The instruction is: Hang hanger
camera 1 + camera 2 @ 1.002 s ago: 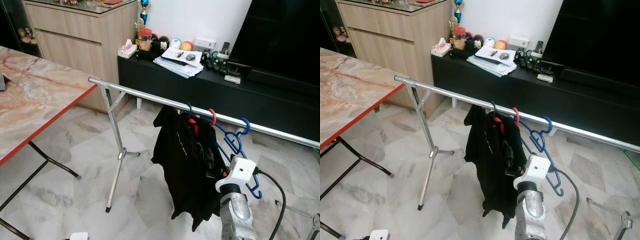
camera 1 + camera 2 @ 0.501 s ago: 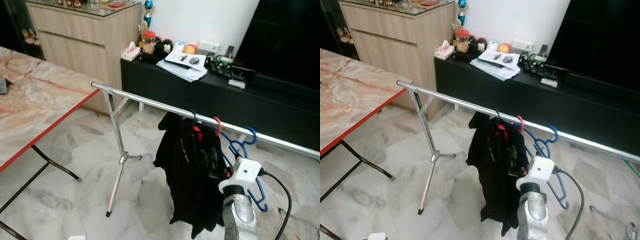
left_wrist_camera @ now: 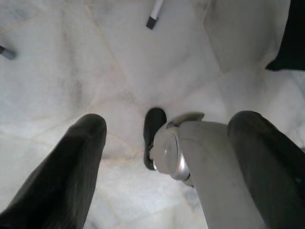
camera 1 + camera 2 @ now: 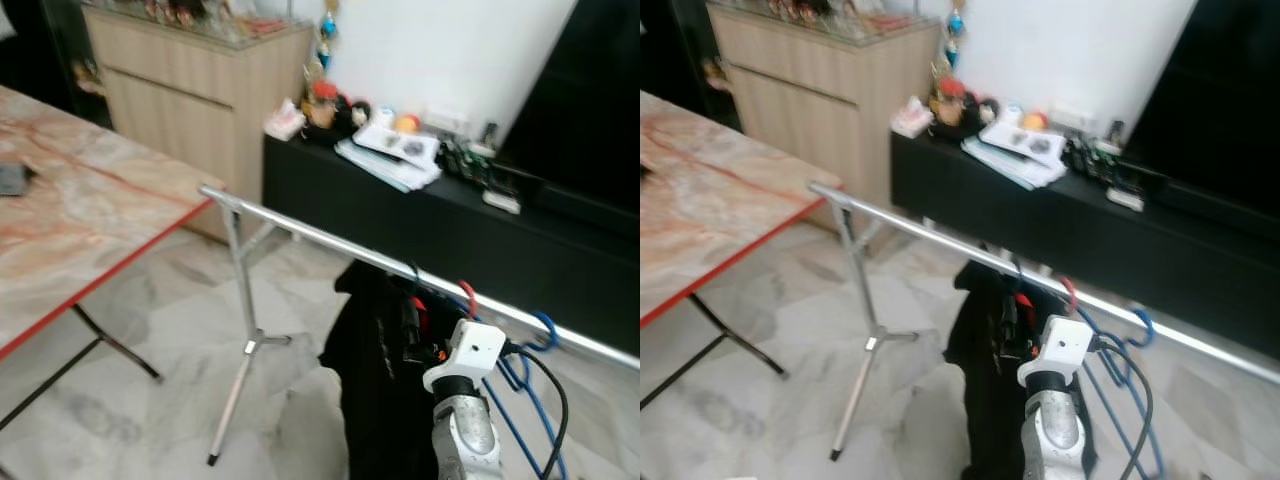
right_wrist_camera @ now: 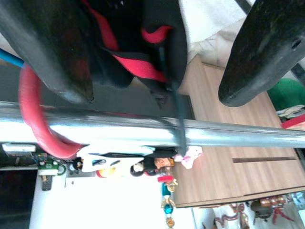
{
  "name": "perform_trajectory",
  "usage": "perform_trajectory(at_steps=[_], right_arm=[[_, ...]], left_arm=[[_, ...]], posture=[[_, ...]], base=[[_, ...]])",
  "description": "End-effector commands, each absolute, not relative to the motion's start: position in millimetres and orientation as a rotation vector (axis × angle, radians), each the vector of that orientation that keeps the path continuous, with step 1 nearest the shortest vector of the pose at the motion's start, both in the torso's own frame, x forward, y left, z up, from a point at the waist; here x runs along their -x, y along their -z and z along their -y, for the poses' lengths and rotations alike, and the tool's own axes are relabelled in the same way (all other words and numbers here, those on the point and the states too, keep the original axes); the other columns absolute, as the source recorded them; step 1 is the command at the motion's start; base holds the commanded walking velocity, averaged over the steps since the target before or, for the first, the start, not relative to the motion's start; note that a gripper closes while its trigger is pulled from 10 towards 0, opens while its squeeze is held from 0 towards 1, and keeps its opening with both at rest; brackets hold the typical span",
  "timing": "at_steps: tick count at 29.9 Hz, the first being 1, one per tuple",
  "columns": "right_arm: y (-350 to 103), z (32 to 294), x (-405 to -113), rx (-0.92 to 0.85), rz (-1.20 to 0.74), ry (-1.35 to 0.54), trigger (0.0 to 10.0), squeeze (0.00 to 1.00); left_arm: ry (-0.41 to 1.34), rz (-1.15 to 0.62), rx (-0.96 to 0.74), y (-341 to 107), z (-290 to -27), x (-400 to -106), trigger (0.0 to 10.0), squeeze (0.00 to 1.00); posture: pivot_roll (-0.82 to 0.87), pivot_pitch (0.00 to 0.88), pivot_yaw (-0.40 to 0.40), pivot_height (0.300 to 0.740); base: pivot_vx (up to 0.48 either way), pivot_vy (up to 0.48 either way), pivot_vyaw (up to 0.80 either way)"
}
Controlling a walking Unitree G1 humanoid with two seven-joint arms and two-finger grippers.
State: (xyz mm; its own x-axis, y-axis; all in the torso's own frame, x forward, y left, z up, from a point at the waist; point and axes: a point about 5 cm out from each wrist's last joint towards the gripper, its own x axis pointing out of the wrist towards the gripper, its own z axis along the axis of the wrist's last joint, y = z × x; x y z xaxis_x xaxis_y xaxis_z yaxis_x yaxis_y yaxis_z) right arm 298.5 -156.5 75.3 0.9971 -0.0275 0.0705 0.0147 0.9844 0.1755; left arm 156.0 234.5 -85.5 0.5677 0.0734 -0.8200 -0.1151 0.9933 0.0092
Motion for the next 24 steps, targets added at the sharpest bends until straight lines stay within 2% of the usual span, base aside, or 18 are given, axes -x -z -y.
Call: perform_trajectory(at_steps=[1, 13, 24], right_arm=[[-68, 169, -292, -0.175, 0.040, 0.067, 10.0, 0.00], [-65, 178, -287, -0.143, 0.001, 0.137, 10.0, 0.00], [-62, 178, -272, -0.140, -0.028, 0.110, 10.0, 0.00]], left_arm=[[-0.080, -0.986, 0.051, 89, -224, -153, 10.0, 0.00], [-0.075, -0.994, 0.045, 90, -222, -152, 10.0, 0.00], [-0.060, -0.998, 0.033, 90, -219, -154, 10.0, 0.00]], posture=[[0.04, 0.035, -0.105, 0.740], [0.04, 0.054, -0.107, 0.740], [0.03, 0.069, -0.105, 0.740]], base=[[0.000, 0.000, 0.00], [0.000, 0.000, 0.00], [0.000, 0.000, 0.00]])
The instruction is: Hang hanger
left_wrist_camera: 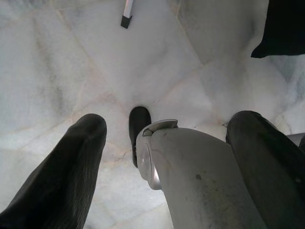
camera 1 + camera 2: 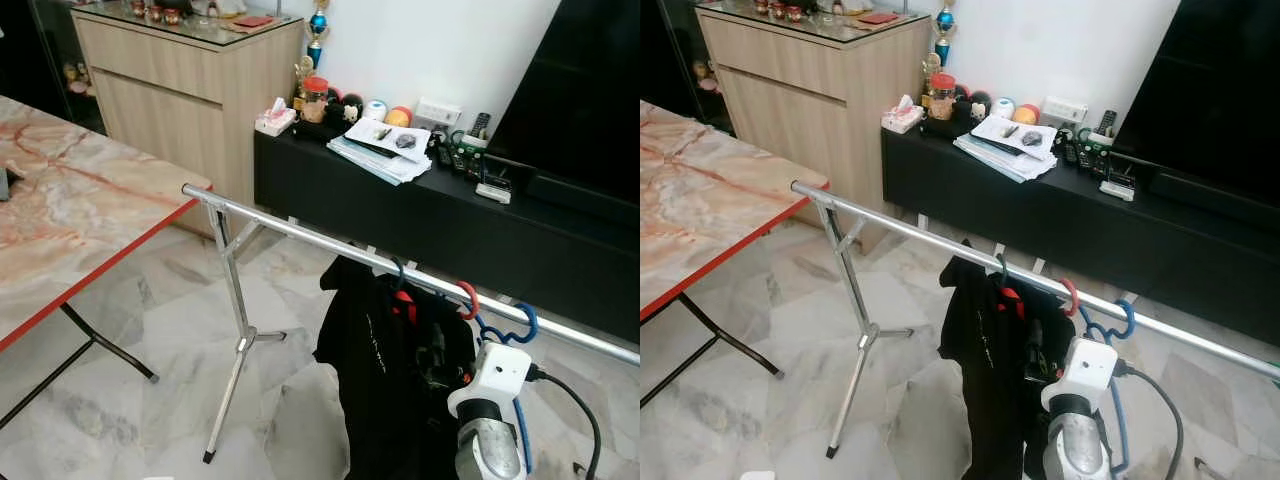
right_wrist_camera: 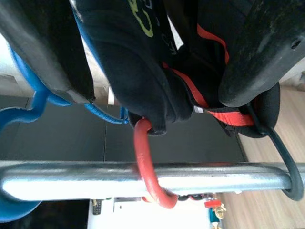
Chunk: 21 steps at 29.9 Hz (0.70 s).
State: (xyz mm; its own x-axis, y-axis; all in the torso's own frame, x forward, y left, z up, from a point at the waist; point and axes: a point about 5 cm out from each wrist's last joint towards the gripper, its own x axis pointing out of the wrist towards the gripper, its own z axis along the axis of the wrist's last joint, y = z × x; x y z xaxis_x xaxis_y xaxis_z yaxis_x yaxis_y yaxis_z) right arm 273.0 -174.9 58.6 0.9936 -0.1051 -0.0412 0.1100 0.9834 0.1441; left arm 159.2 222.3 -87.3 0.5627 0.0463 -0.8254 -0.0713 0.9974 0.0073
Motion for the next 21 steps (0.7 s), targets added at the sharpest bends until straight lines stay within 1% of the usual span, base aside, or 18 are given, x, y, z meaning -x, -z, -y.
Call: perform_trajectory(at_steps=[1, 7, 12, 13, 16, 17, 21], right_arm=[[-63, 178, -271, -0.139, -0.027, 0.108, 10.0, 0.00], [-63, 181, -275, -0.122, -0.062, 0.113, 10.0, 0.00], [-59, 179, -284, -0.117, -0.117, 0.098, 10.0, 0.00], [-59, 176, -291, -0.115, -0.134, 0.072, 10.0, 0.00], [-59, 175, -295, -0.107, -0.145, 0.061, 10.0, 0.00], [-56, 174, -304, -0.077, -0.201, 0.043, 10.0, 0.00], [-53, 170, -316, -0.059, -0.262, 0.014, 10.0, 0.00]], left_arm=[[-0.059, -0.998, 0.032, 90, -219, -154, 10.0, 0.00], [-0.053, -1.000, 0.028, 91, -220, -153, 10.0, 0.00], [-0.050, -1.001, 0.027, 91, -219, -152, 10.0, 0.00], [-0.048, -1.001, 0.028, 91, -217, -152, 10.0, 0.00], [-0.047, -1.001, 0.028, 92, -216, -152, 10.0, 0.00], [-0.043, -1.001, 0.030, 92, -212, -153, 10.0, 0.00], [-0.035, -1.000, 0.031, 93, -205, -155, 10.0, 0.00]], posture=[[0.03, 0.071, -0.106, 0.740], [0.03, 0.074, -0.106, 0.740], [0.03, 0.073, -0.107, 0.740], [0.04, 0.073, -0.104, 0.740], [0.04, 0.073, -0.104, 0.740], [0.04, 0.074, -0.100, 0.740], [0.04, 0.074, -0.098, 0.740]], base=[[0.000, 0.000, 0.00], [0.000, 0.000, 0.00], [0.000, 0.000, 0.00], [0.000, 0.000, 0.00], [0.000, 0.000, 0.00], [0.000, 0.000, 0.00], [0.000, 0.000, 0.00]])
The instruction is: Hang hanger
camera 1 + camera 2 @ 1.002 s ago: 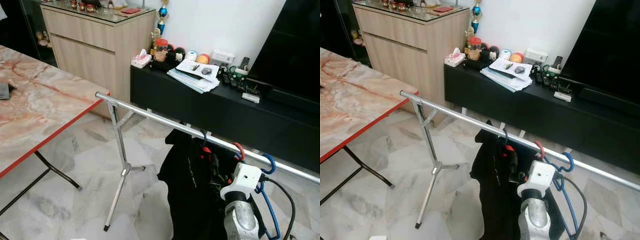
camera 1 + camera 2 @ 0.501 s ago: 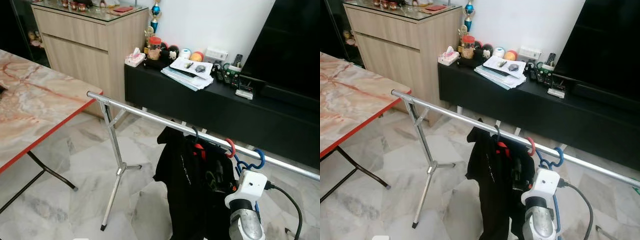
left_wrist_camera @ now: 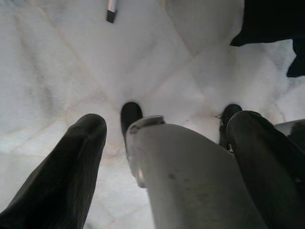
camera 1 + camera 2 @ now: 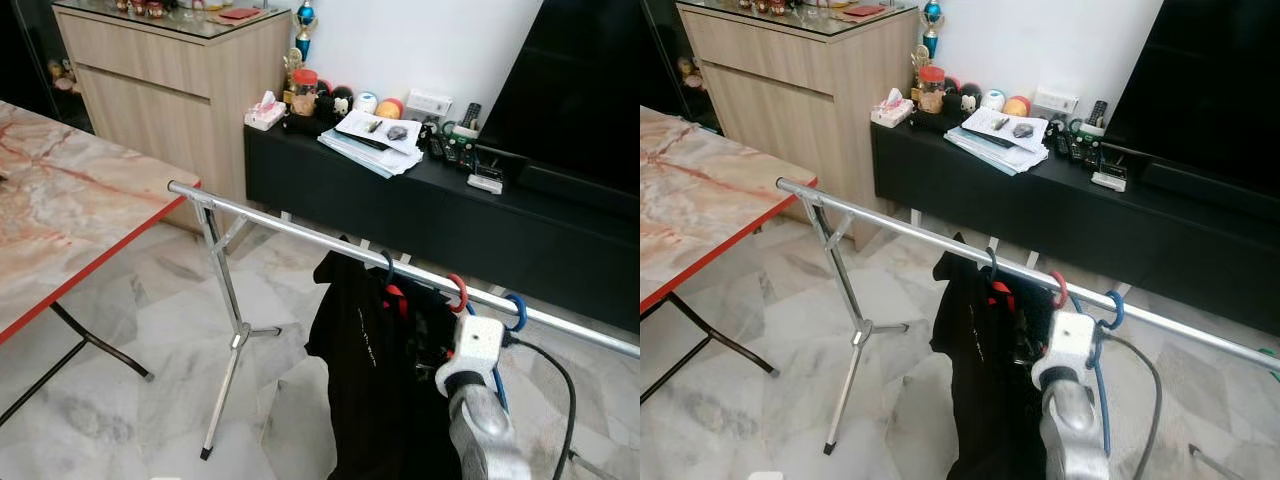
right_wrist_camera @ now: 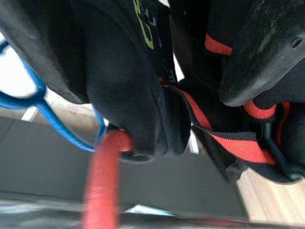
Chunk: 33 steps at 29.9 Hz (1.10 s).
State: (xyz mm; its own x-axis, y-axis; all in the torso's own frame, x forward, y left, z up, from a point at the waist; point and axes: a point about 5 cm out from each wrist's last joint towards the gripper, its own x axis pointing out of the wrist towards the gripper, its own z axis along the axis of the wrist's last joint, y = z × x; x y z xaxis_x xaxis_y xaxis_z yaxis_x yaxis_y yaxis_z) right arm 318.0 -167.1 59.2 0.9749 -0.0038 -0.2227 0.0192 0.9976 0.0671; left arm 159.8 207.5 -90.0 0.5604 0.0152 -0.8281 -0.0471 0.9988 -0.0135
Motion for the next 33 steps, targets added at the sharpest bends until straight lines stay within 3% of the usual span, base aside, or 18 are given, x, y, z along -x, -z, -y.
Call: perform_trajectory(at_steps=[1, 8, 22, 23, 25, 26, 27, 33], right_arm=[[-53, 170, -318, -0.060, -0.265, 0.014, 10.0, 0.00], [-59, 170, -332, -0.104, -0.273, 0.065, 10.0, 0.00], [-38, 174, -326, -0.152, -0.405, 0.129, 10.0, 0.00], [-37, 173, -327, -0.154, -0.406, 0.128, 7.1, 0.00], [-37, 173, -327, -0.154, -0.406, 0.128, 7.1, 0.00], [-38, 173, -327, -0.155, -0.405, 0.127, 4.9, 0.00], [-39, 173, -329, -0.160, -0.401, 0.129, 0.0, 0.00], [-48, 169, -336, -0.179, -0.353, 0.113, 0.0, 0.00]], left_arm=[[-0.033, -1.000, 0.031, 93, -205, -155, 10.0, 0.00], [-0.034, -1.000, 0.031, 93, -203, -155, 10.0, 0.00], [-0.027, -1.004, 0.023, 93, -205, -155, 10.0, 0.00], [-0.027, -1.005, 0.023, 93, -205, -155, 10.0, 0.00], [-0.027, -1.005, 0.023, 93, -205, -155, 10.0, 0.00], [-0.027, -1.005, 0.023, 93, -205, -155, 10.0, 0.00], [-0.027, -1.006, 0.022, 93, -205, -155, 10.0, 0.00], [-0.023, -1.006, 0.020, 93, -202, -155, 10.0, 0.00]], posture=[[0.04, 0.074, -0.098, 0.740], [0.05, 0.077, -0.092, 0.740], [0.06, 0.080, -0.089, 0.740], [0.06, 0.081, -0.089, 0.740], [0.06, 0.081, -0.089, 0.740], [0.06, 0.082, -0.088, 0.740], [0.06, 0.084, -0.087, 0.740], [0.06, 0.084, -0.087, 0.740]], base=[[0.000, 0.000, 0.00], [0.000, 0.000, 0.00], [0.000, 0.000, 0.00], [0.000, 0.000, 0.00], [0.000, 0.000, 0.00], [0.000, 0.000, 0.00], [0.000, 0.000, 0.00], [0.000, 0.000, 0.00]])
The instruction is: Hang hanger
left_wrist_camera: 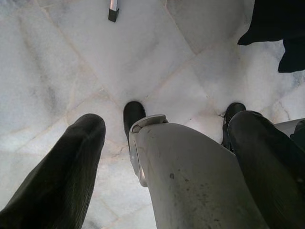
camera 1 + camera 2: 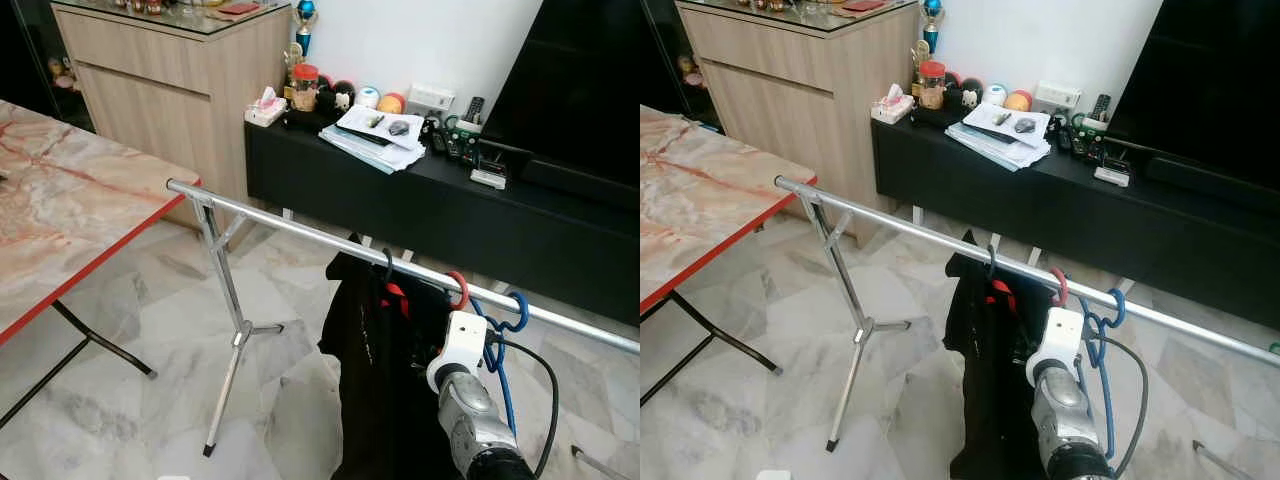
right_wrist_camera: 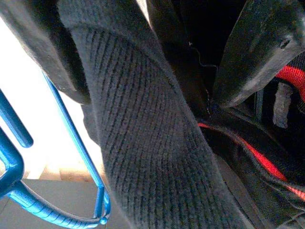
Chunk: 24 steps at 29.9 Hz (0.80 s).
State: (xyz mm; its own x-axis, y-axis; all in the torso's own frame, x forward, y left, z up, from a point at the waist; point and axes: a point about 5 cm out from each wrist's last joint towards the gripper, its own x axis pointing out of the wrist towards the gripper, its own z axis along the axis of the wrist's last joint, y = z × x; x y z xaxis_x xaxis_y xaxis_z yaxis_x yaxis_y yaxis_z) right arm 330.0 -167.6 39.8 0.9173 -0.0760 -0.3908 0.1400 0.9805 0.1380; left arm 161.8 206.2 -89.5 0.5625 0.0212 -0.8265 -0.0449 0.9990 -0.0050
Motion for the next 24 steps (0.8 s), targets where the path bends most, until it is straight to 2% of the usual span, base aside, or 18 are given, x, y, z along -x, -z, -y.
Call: perform_trajectory(at_steps=[1, 14, 15, 16, 24], right_arm=[[-48, 168, -336, -0.182, -0.349, 0.108, 0.0, 0.00], [-46, 156, -336, -0.184, -0.352, 0.068, 0.0, 0.00], [-43, 153, -334, -0.183, -0.366, 0.054, 3.6, 0.00], [-43, 153, -334, -0.180, -0.367, 0.050, 10.0, 0.00], [-52, 156, -338, -0.172, -0.316, 0.039, 10.0, 0.00]], left_arm=[[-0.022, -1.006, 0.020, 94, -201, -155, 10.0, 0.00], [-0.014, -1.002, 0.019, 93, -197, -157, 10.0, 0.00], [-0.012, -1.003, 0.019, 93, -197, -157, 10.0, 0.00], [-0.011, -1.004, 0.019, 93, -197, -157, 10.0, 0.00], [-0.005, -1.005, 0.019, 94, -196, -156, 10.0, 0.00]], posture=[[0.06, 0.084, -0.087, 0.740], [0.06, 0.089, -0.090, 0.740], [0.06, 0.090, -0.091, 0.740], [0.07, 0.090, -0.091, 0.740], [0.05, 0.091, -0.091, 0.740]], base=[[0.000, 0.000, 0.00], [0.000, 0.000, 0.00], [0.000, 0.000, 0.00], [0.000, 0.000, 0.00], [0.000, 0.000, 0.00]])
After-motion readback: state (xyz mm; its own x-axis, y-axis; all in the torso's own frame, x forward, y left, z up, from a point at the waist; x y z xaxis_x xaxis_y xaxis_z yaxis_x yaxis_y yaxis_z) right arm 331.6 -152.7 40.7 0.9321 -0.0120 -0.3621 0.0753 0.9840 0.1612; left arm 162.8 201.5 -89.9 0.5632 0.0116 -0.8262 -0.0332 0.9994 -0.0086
